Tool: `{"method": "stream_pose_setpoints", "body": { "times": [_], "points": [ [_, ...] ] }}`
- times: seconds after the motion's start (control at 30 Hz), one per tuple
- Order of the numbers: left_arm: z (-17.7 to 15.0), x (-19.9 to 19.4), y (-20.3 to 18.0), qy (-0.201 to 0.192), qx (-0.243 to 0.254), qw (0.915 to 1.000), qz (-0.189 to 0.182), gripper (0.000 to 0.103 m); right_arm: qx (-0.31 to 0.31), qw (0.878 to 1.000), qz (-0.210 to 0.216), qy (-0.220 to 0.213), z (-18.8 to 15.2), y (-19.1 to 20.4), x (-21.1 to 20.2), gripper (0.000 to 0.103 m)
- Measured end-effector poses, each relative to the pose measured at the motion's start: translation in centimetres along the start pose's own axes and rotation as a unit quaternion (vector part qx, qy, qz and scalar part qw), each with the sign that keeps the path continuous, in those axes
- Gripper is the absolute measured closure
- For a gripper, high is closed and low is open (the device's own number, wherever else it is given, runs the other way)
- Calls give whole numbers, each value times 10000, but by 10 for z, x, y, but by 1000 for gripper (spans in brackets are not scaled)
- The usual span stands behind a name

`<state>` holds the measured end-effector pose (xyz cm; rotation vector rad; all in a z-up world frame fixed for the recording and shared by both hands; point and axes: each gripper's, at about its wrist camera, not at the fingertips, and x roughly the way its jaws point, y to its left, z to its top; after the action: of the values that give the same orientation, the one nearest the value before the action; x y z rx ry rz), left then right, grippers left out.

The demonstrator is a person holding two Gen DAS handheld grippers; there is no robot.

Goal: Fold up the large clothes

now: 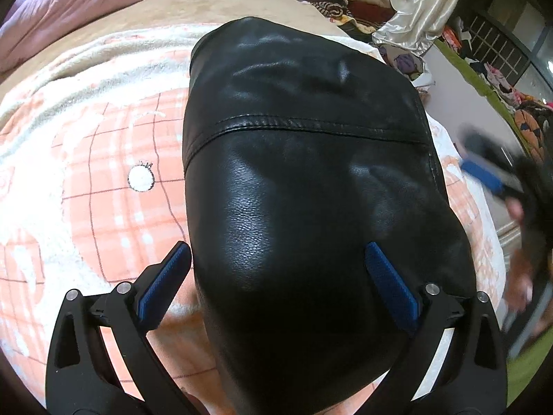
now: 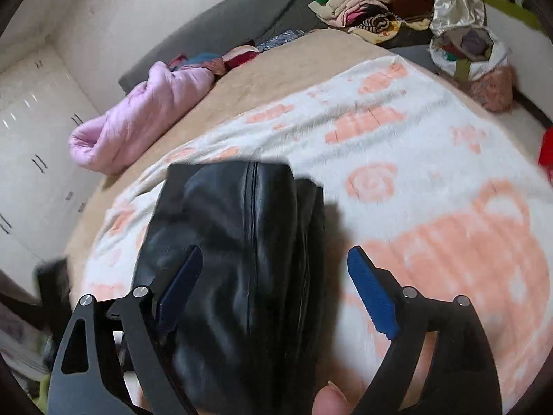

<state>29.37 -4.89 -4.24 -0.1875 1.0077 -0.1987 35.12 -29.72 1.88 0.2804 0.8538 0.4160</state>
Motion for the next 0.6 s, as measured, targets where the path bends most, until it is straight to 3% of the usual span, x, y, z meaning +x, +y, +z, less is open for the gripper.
{"method": "stream_pose_setpoints", "body": {
  "times": [0.13, 0.2, 0.27, 0.3, 0.4, 0.6],
  "points": [
    [2, 0, -7, 8, 106, 9999, 50, 8, 94, 9988, -282, 387, 24, 0, 45, 20],
    [3, 0, -10, -10, 176, 9998, 90, 8, 152, 9975, -225, 648, 28, -4, 64, 42],
    [5, 0, -13, -8, 221, 9997, 111, 8, 142, 9976, -74, 677, 27, -5, 64, 80],
    [5, 0, -14, -11, 246, 9996, 117, 8, 54, 9982, 132, 586, 29, -4, 56, 85],
    [6, -1, -16, -86, 263, 9996, -11, 8, 41, 9974, 658, 287, 33, -12, 35, 87],
    [5, 4, -28, -132, 525, 9985, 68, 8, 328, 9973, 376, 546, 22, -37, 62, 84]
  ]
}}
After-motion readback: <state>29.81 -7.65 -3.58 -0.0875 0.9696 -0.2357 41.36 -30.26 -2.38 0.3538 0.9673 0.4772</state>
